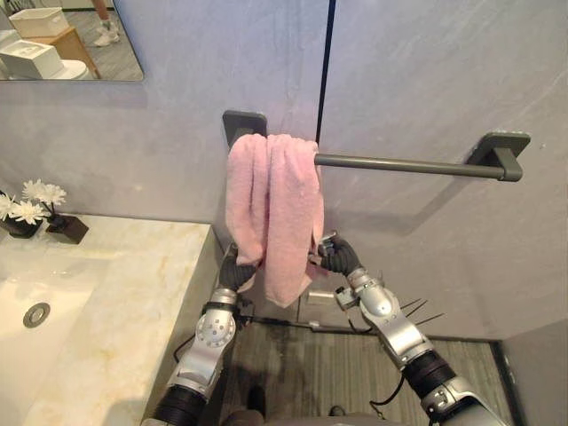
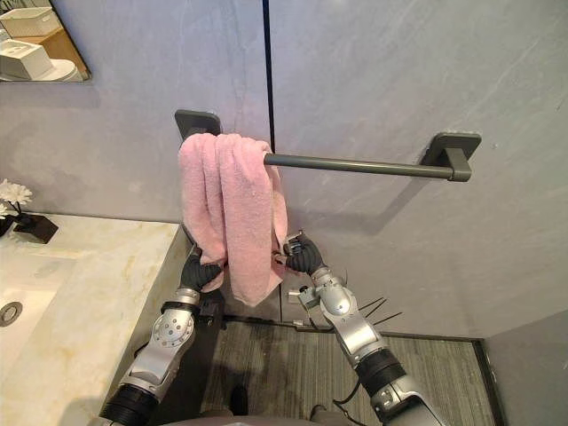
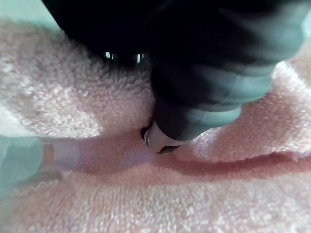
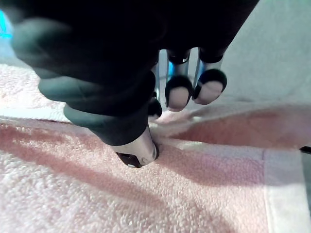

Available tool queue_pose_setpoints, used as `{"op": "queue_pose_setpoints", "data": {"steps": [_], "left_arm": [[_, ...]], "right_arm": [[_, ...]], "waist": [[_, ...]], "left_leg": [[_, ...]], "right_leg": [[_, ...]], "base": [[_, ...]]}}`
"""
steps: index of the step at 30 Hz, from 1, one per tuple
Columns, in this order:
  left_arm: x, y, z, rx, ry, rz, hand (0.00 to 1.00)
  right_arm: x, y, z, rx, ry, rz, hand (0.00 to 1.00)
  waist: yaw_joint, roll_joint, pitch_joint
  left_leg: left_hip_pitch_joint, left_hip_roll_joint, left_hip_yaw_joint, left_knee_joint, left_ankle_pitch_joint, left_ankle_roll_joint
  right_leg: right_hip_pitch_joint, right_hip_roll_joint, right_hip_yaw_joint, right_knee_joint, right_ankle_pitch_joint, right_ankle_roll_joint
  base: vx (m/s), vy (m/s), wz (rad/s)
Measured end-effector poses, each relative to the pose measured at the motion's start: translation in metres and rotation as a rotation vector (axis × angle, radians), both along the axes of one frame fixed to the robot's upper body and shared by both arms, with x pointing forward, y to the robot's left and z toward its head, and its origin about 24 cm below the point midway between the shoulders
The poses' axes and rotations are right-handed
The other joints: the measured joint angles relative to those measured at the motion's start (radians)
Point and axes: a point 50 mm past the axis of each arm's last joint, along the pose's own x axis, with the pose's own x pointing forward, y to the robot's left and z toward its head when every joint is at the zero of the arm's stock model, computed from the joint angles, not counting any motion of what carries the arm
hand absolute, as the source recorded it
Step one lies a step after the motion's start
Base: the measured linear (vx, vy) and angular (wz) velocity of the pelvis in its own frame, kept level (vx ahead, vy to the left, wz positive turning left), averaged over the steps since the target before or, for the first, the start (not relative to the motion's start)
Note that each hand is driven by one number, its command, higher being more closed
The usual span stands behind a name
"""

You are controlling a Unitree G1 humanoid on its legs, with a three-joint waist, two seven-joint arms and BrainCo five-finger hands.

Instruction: Organize washtable

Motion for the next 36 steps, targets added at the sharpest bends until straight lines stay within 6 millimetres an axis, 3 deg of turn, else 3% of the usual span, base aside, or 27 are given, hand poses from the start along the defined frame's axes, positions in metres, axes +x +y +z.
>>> {"op": "queue_pose_setpoints", "data": {"steps": [8,17,27,28,36], "left_arm": [[0.001,0.007,0.010,-0.008,-0.043,0.027,1.00],[-0.006,0.021,0.005,-0.008,-0.023,0.084,1.00],[-0.006,0.026,0.005,-0.009,-0.022,0.090,1.00],[-0.006,0.026,0.005,-0.009,-0.022,0.090,1.00],[-0.006,0.026,0.005,-0.009,-0.018,0.084,1.00]], "right_arm": [[-0.005,-0.039,0.004,0.052,-0.022,-0.167,1.00],[-0.018,-0.092,0.010,0.082,-0.068,-0.407,1.00],[-0.036,-0.121,-0.001,0.083,-0.032,-0.541,1.00],[-0.037,-0.122,-0.002,0.085,-0.029,-0.541,0.00],[-0.035,-0.108,-0.005,0.073,-0.007,-0.447,0.00]], "waist": [[-0.001,-0.001,-0.001],[-0.012,-0.002,-0.002],[-0.031,-0.001,-0.002],[-0.031,-0.001,-0.002],[-0.031,-0.001,-0.002]], "left_leg": [[0.002,0.008,0.026,0.000,0.000,0.000],[0.010,0.014,0.054,-0.001,-0.001,0.000],[0.010,0.013,0.059,-0.001,-0.002,-0.001],[0.010,0.013,0.060,-0.001,-0.002,-0.001],[0.010,0.013,0.062,-0.001,-0.002,0.000]], "right_leg": [[-0.009,0.004,0.021,0.000,0.004,-0.004],[-0.006,0.013,0.052,-0.027,0.029,-0.006],[-0.005,0.011,0.057,-0.036,0.034,-0.001],[-0.005,0.011,0.058,-0.036,0.034,-0.002],[-0.008,0.010,0.058,-0.044,0.037,-0.001]], "base": [[-0.01,-0.006,-0.07],[-0.03,-0.003,-0.11],[-0.01,0.000,-0.01],[0.00,0.000,0.00],[0.00,0.000,0.00]]}}
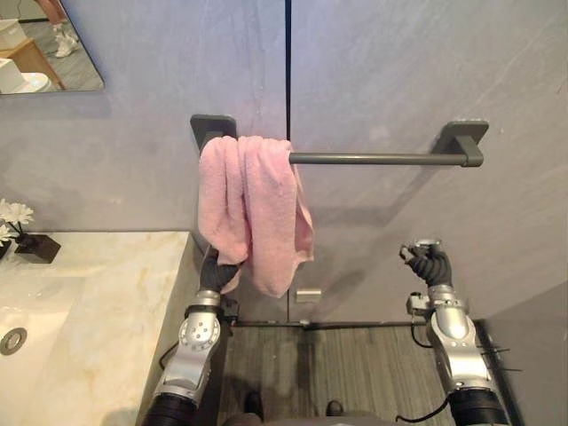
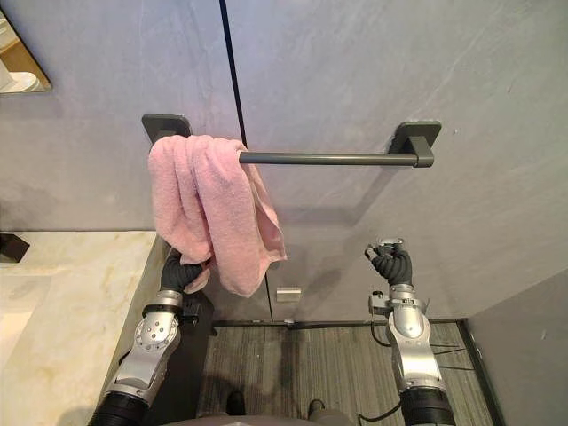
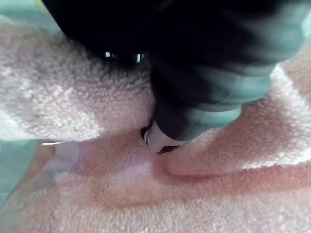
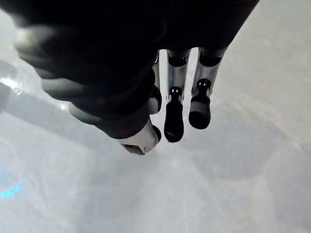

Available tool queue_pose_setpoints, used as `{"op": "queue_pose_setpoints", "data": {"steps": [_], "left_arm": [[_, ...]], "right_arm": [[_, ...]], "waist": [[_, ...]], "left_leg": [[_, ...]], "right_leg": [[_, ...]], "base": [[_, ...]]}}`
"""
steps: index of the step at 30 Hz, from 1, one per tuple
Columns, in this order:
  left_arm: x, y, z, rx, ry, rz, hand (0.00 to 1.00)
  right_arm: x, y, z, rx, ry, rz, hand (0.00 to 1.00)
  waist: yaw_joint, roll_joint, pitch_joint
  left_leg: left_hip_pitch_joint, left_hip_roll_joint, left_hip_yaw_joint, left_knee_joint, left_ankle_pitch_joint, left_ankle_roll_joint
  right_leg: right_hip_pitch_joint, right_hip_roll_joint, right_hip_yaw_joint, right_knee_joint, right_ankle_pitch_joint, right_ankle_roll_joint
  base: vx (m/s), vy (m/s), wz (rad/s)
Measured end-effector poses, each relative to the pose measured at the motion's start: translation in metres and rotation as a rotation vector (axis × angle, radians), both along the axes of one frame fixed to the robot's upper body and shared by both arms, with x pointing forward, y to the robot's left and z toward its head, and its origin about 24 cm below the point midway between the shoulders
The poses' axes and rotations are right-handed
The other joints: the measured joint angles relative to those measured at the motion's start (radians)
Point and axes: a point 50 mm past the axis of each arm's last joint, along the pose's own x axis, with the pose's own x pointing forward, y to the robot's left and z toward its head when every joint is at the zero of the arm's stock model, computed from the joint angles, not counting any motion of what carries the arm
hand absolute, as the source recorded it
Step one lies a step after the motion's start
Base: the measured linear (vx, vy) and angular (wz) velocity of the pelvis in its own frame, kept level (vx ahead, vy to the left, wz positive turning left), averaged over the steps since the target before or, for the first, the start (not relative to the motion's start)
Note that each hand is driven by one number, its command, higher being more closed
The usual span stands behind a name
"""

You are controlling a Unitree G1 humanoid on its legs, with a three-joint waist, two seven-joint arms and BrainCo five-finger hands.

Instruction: Organize washtable

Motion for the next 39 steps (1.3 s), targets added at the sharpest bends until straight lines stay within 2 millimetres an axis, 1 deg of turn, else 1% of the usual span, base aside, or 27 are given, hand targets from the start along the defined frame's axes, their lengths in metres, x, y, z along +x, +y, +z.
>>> {"op": "queue_pose_setpoints", "data": {"steps": [5,9,14,21,26,29,32,34,35,39], "left_arm": [[-0.001,-0.001,-0.002,0.001,0.009,-0.014,1.00],[-0.006,0.001,-0.007,0.000,0.030,-0.008,1.00],[-0.007,0.000,-0.008,0.001,0.036,-0.010,1.00],[-0.008,-0.009,-0.010,-0.001,0.043,-0.049,1.00],[-0.008,-0.010,-0.011,-0.002,0.047,-0.053,1.00],[-0.008,-0.017,-0.011,-0.005,0.049,-0.078,1.00],[-0.009,-0.018,-0.012,-0.007,0.053,-0.084,1.00],[-0.009,-0.018,-0.013,-0.012,0.055,-0.082,1.00],[-0.009,-0.018,-0.013,-0.018,0.056,-0.080,1.00],[-0.007,-0.020,-0.011,-0.021,0.049,-0.087,1.00]], "right_arm": [[0.001,0.022,-0.005,-0.022,0.028,0.122,0.00],[0.001,0.032,-0.007,-0.045,0.039,0.173,0.00],[0.001,0.047,-0.009,-0.072,0.054,0.269,0.00],[0.013,0.079,0.003,-0.092,0.006,0.415,0.00],[0.015,0.096,0.007,-0.112,-0.008,0.494,0.00],[0.017,0.111,0.010,-0.130,-0.018,0.574,0.00],[0.019,0.126,0.011,-0.146,-0.024,0.631,0.00],[0.021,0.130,0.010,-0.141,-0.017,0.633,0.00],[0.021,0.130,0.011,-0.143,-0.021,0.636,1.00],[0.022,0.131,0.013,-0.152,-0.027,0.642,1.00]], "waist": [[0.000,0.000,0.000],[0.002,0.000,0.000],[0.003,-0.001,-0.002],[0.003,-0.001,-0.004],[0.008,-0.001,-0.026],[0.016,-0.001,-0.028],[0.027,-0.001,-0.028],[0.029,-0.001,-0.029],[0.027,-0.001,-0.029],[0.027,-0.002,-0.029]], "left_leg": [[0.000,-0.001,-0.004,0.000,0.000,0.000],[0.000,-0.001,-0.007,0.000,0.000,0.000],[-0.001,-0.002,-0.012,0.000,0.001,0.000],[-0.009,-0.003,-0.022,0.000,0.001,0.000],[-0.018,-0.005,-0.032,0.000,0.001,0.000],[-0.018,-0.005,-0.036,0.000,0.002,0.000],[-0.020,-0.004,-0.039,0.000,0.003,-0.002],[-0.022,-0.004,-0.044,0.000,0.004,-0.002],[-0.025,-0.004,-0.047,0.000,0.006,-0.002],[-0.030,0.000,-0.057,0.000,0.010,-0.008]], "right_leg": [[0.014,-0.007,-0.005,-0.012,0.007,-0.001],[0.015,-0.008,-0.007,-0.012,0.007,-0.001],[0.015,-0.008,-0.010,-0.010,0.007,-0.001],[0.013,-0.008,-0.021,-0.012,0.007,-0.001],[0.013,-0.005,-0.032,-0.018,0.007,-0.001],[0.014,-0.003,-0.035,-0.019,0.007,-0.002],[0.014,0.000,-0.036,-0.018,0.007,-0.002],[0.014,0.001,-0.041,-0.018,0.007,-0.002],[0.013,0.001,-0.043,-0.018,0.008,-0.002],[0.012,0.006,-0.052,-0.018,0.008,-0.004]], "base": [[0.00,0.002,0.02],[-0.01,-0.002,0.01],[0.00,0.000,0.00],[0.00,-0.002,0.04],[0.00,-0.016,0.07],[-0.01,-0.004,0.01],[-0.02,-0.011,0.02],[-0.03,-0.014,0.06],[-0.03,-0.012,0.07],[-0.03,-0.016,0.05]]}}
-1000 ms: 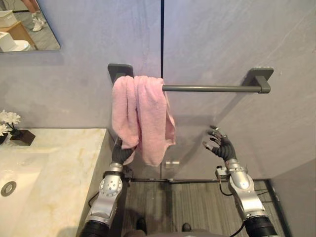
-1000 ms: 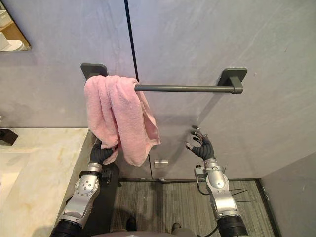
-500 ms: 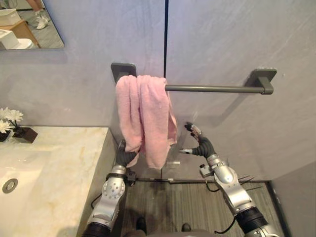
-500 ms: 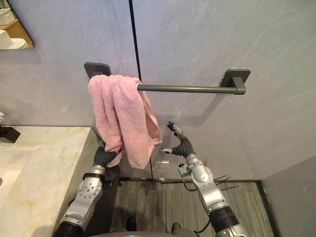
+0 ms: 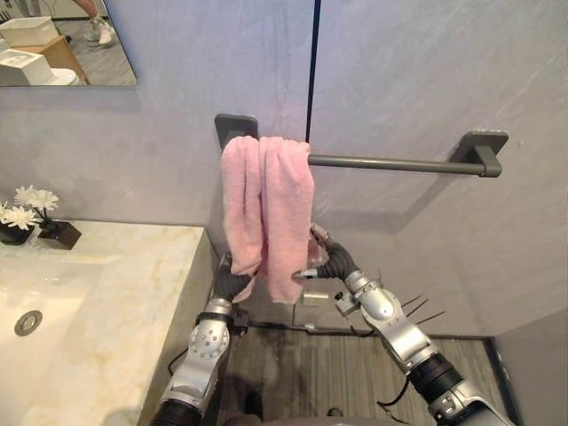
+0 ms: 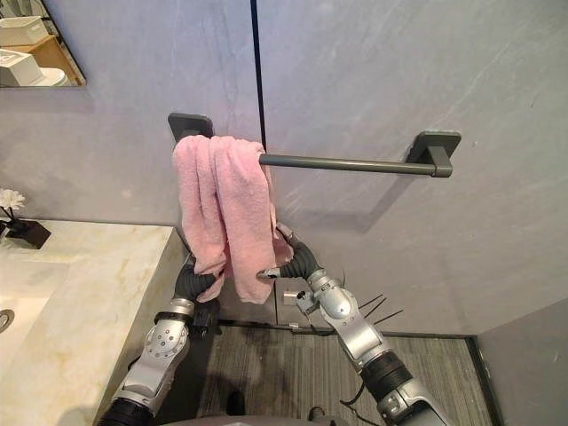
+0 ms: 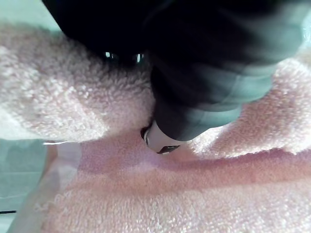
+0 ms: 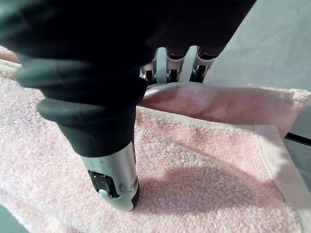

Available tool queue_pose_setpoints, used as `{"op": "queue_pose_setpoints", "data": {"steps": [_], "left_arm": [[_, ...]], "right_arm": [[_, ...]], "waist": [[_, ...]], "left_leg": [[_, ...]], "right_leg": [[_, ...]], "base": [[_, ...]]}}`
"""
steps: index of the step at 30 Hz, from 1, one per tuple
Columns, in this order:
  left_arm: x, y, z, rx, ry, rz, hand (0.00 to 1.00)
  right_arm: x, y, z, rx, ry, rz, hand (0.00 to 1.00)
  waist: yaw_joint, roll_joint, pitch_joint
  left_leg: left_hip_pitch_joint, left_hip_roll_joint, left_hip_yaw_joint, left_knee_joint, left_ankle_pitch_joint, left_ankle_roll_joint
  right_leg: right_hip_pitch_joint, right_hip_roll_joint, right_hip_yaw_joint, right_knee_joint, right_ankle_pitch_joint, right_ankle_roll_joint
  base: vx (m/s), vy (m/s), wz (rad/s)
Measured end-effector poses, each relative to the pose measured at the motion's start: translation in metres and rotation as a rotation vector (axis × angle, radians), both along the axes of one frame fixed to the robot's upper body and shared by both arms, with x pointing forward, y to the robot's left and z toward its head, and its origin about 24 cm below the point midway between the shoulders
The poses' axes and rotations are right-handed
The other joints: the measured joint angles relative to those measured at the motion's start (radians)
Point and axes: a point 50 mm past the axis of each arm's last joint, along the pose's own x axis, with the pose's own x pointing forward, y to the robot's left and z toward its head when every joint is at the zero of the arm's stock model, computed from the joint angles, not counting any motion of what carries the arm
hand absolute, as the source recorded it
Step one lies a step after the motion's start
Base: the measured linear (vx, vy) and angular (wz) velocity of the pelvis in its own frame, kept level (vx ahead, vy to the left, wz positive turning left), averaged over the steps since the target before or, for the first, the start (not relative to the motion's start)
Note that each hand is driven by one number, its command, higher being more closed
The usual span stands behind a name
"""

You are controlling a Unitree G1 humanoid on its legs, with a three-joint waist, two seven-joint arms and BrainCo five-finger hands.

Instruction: Organize washtable

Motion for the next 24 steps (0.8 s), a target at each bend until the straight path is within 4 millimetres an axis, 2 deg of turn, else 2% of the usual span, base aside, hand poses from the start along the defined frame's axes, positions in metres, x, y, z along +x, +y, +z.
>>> {"op": "queue_pose_setpoints", "data": {"steps": [3,8,10,16,24], "left_arm": [[0.000,-0.002,0.000,-0.003,-0.001,-0.007,1.00],[0.001,-0.008,0.001,-0.009,-0.004,-0.026,1.00],[0.002,-0.008,0.002,-0.008,-0.007,-0.026,1.00],[0.002,-0.007,0.000,-0.007,-0.002,-0.024,1.00],[0.002,-0.006,0.000,-0.006,0.000,-0.017,1.00]], "right_arm": [[0.001,-0.001,0.000,-0.004,0.002,-0.010,1.00],[0.000,0.020,0.004,-0.012,-0.012,0.079,1.00],[0.000,0.025,0.003,0.006,-0.003,0.079,1.00],[0.003,0.019,0.002,0.007,0.004,0.049,1.00],[0.006,-0.005,-0.002,0.032,0.023,-0.058,1.00]], "waist": [[0.000,0.000,0.000],[0.009,-0.001,-0.001],[0.030,-0.004,-0.002],[0.030,-0.008,-0.005],[0.029,-0.014,-0.009]], "left_leg": [[-0.001,0.004,-0.002,0.000,0.001,-0.002],[-0.013,0.013,-0.009,0.000,0.004,-0.007],[-0.022,0.017,-0.009,0.000,0.006,-0.010],[-0.020,0.016,-0.009,0.000,0.007,-0.010],[-0.015,0.017,-0.007,0.000,0.007,-0.010]], "right_leg": [[0.000,0.004,-0.002,-0.001,0.001,-0.003],[-0.006,0.013,-0.008,-0.006,0.004,-0.007],[-0.014,0.018,-0.008,-0.006,0.005,-0.009],[-0.012,0.017,-0.009,-0.006,0.005,-0.009],[-0.009,0.017,-0.006,-0.005,0.005,-0.009]], "base": [[-0.02,-0.017,0.03],[-0.01,-0.016,0.03],[-0.01,-0.029,0.02],[0.00,-0.003,0.01],[0.00,-0.001,0.00]]}}
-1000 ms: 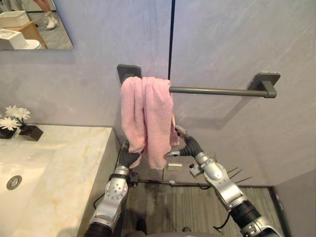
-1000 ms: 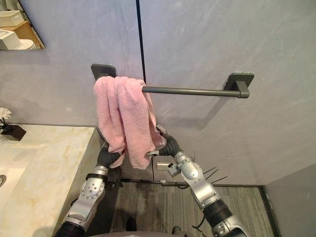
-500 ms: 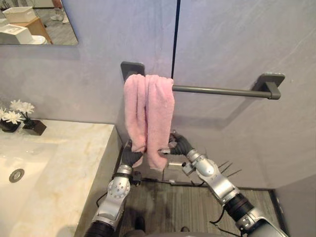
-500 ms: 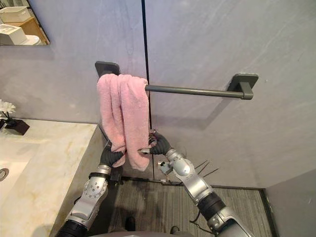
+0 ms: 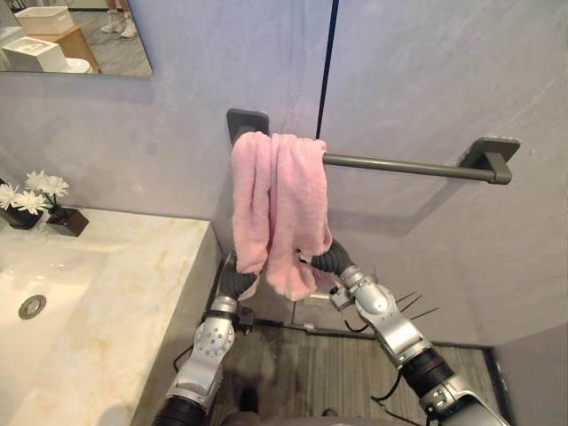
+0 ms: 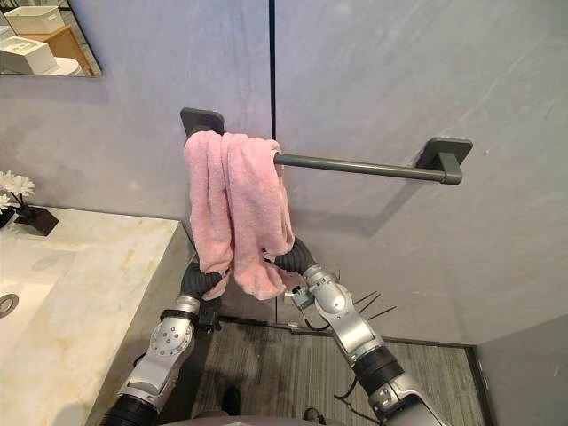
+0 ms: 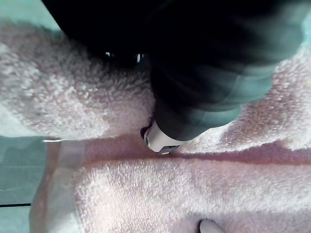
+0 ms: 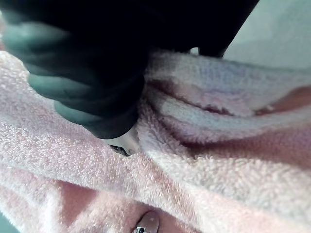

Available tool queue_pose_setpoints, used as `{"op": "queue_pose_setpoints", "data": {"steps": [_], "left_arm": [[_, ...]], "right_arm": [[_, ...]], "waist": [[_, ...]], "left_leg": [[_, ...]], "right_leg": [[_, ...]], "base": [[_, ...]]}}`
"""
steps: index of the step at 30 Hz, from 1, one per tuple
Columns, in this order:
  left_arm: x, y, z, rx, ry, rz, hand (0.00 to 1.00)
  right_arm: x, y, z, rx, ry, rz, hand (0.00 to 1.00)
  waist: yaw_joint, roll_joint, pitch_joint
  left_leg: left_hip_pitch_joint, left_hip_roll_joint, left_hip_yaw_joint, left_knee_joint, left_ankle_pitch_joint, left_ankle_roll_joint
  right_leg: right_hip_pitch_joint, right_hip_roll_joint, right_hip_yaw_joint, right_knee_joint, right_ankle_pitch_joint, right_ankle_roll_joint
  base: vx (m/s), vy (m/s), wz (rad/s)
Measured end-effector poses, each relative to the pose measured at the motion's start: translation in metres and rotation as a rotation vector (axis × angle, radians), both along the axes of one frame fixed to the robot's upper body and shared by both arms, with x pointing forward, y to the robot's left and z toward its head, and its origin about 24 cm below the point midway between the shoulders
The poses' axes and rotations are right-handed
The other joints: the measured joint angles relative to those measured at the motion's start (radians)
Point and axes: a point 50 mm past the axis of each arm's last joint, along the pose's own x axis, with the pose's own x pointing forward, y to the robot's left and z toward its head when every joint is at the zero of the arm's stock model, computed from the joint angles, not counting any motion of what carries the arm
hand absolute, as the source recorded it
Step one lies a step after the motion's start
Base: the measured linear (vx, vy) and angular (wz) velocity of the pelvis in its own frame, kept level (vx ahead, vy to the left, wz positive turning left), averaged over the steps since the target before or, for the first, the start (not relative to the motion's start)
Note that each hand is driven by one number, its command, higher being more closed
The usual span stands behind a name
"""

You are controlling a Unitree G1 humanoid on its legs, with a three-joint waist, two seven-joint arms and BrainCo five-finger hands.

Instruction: Organize washtable

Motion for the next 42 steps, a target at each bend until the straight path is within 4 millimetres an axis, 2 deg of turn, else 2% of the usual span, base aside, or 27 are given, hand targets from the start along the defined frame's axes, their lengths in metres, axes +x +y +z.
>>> {"op": "queue_pose_setpoints", "data": {"steps": [8,14,22,32,42], "left_arm": [[0.000,0.004,0.000,-0.001,-0.002,0.015,1.00],[0.000,-0.008,0.006,-0.050,-0.030,-0.030,1.00],[0.000,-0.020,0.013,-0.098,-0.053,-0.074,1.00],[0.000,-0.035,0.014,-0.139,-0.052,-0.115,1.00],[-0.002,-0.034,0.007,-0.135,-0.021,-0.111,1.00]], "right_arm": [[-0.003,-0.038,-0.005,0.039,0.018,-0.166,1.00],[-0.015,-0.056,-0.009,0.090,0.025,-0.259,1.00],[-0.024,-0.067,-0.015,0.155,0.044,-0.344,1.00],[-0.027,-0.077,-0.016,0.189,0.036,-0.417,1.00],[-0.026,-0.075,-0.020,0.232,0.053,-0.440,1.00]], "waist": [[-0.002,-0.001,0.000],[-0.008,-0.001,0.001],[-0.054,0.002,0.002],[-0.063,0.016,0.011],[-0.086,0.042,0.029]], "left_leg": [[0.017,0.001,0.009,0.000,-0.001,0.000],[0.026,0.005,0.026,-0.001,-0.002,0.000],[0.034,0.004,0.030,-0.001,-0.009,0.000],[0.036,-0.001,0.040,0.000,-0.020,0.003],[0.044,-0.003,0.041,0.000,-0.021,0.003]], "right_leg": [[0.013,0.000,0.006,-0.001,0.000,0.000],[0.012,-0.001,0.024,0.000,0.001,-0.001],[0.011,-0.001,0.028,0.001,-0.002,0.002],[0.000,-0.004,0.034,0.034,-0.029,0.004],[0.004,-0.006,0.030,0.043,-0.031,0.004]], "base": [[-0.01,-0.002,-0.02],[-0.03,-0.003,-0.07],[-0.01,-0.002,-0.02],[0.01,-0.004,-0.02],[-0.01,0.000,0.00]]}}
